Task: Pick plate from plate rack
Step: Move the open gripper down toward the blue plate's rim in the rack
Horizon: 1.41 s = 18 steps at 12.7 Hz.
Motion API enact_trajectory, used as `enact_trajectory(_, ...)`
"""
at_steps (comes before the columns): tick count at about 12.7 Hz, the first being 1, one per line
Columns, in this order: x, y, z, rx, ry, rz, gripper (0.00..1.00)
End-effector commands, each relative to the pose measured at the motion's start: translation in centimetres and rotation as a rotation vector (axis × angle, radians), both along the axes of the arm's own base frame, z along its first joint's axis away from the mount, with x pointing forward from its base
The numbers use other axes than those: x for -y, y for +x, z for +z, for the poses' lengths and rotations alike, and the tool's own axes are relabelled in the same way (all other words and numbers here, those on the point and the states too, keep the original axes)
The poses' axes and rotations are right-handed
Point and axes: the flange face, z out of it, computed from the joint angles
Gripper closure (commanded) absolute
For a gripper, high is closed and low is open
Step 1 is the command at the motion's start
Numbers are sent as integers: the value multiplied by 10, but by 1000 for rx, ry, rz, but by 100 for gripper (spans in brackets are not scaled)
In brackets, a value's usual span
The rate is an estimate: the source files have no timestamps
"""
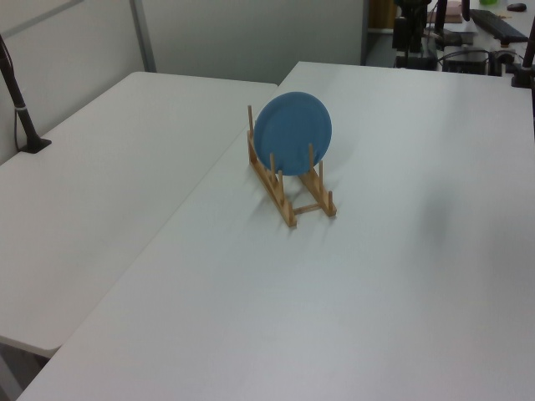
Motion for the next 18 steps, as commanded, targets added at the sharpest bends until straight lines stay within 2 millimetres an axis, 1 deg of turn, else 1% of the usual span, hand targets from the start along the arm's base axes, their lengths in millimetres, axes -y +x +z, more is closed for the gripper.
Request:
enact_trajectory(1,-1,-5,1,-8,11,15,0)
enact_trajectory(4,-2,-4,-1,-8,11,17,0)
enact_trajectory(6,-12,3,-4,4,7,35,0)
enact_trajectory(7,-21,16,-8,57,1,52,0)
enact_trajectory(8,-31,30,-9,116,-22,74,0)
enact_trajectory(9,-40,44,-5,173,-53,97,0)
enact_trajectory(11,-54,61,-4,262,-120,144,0)
enact_trajectory(12,-64,72,-9,309,-158,176,0)
enact_trajectory(13,-66,83,-17,348,-210,202,0)
enact_trajectory(14,-69,93,-19,403,-258,230,7)
enact_trajectory(15,-73,103,-27,447,-296,257,15)
enact_trajectory(16,-83,110,-35,473,-334,289,23)
enact_trajectory(17,-88,116,-45,485,-383,312,29)
enact_trajectory(18,-90,120,-51,499,-409,304,31)
